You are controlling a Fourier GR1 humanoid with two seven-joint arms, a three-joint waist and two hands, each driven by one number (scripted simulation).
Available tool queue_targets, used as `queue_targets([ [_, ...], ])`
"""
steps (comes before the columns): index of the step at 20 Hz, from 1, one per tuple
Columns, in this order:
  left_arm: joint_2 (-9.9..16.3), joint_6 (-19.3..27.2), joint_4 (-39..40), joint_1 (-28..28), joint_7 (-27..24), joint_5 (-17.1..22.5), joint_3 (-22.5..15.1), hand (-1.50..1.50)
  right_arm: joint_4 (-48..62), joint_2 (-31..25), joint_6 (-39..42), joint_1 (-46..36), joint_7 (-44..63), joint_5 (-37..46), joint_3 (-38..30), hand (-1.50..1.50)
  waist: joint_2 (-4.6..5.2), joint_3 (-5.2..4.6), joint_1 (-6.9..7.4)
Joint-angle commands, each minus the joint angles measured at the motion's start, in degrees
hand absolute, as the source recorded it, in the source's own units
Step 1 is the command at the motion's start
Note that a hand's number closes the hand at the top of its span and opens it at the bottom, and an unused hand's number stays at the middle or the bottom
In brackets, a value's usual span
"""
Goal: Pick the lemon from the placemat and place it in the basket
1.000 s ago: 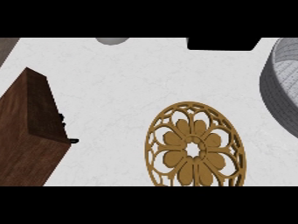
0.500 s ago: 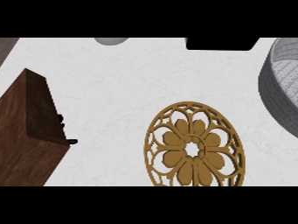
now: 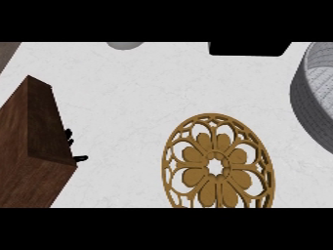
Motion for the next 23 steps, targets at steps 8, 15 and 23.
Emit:
queue_targets([
  [8,2.2,-3.4,4.9,1.4,1.4,0.6,2.3,0.00,16.2,-3.6,0.5,-5.9,-16.1,6.9,0.1,-1.50,0.29,-0.56,-0.61],
  [15,-0.7,-2.3,6.2,-0.4,1.0,-1.0,0.5,0.00,26.7,-7.5,4.5,-12.3,-15.0,2.8,-5.9,-1.50,0.55,-0.51,-0.41],
  [23,-0.4,-2.1,4.4,0.6,1.8,-1.0,1.5,0.00,35.6,-16.5,8.2,-11.6,-15.4,1.2,-10.4,-1.50,0.75,-0.42,-0.19],
])
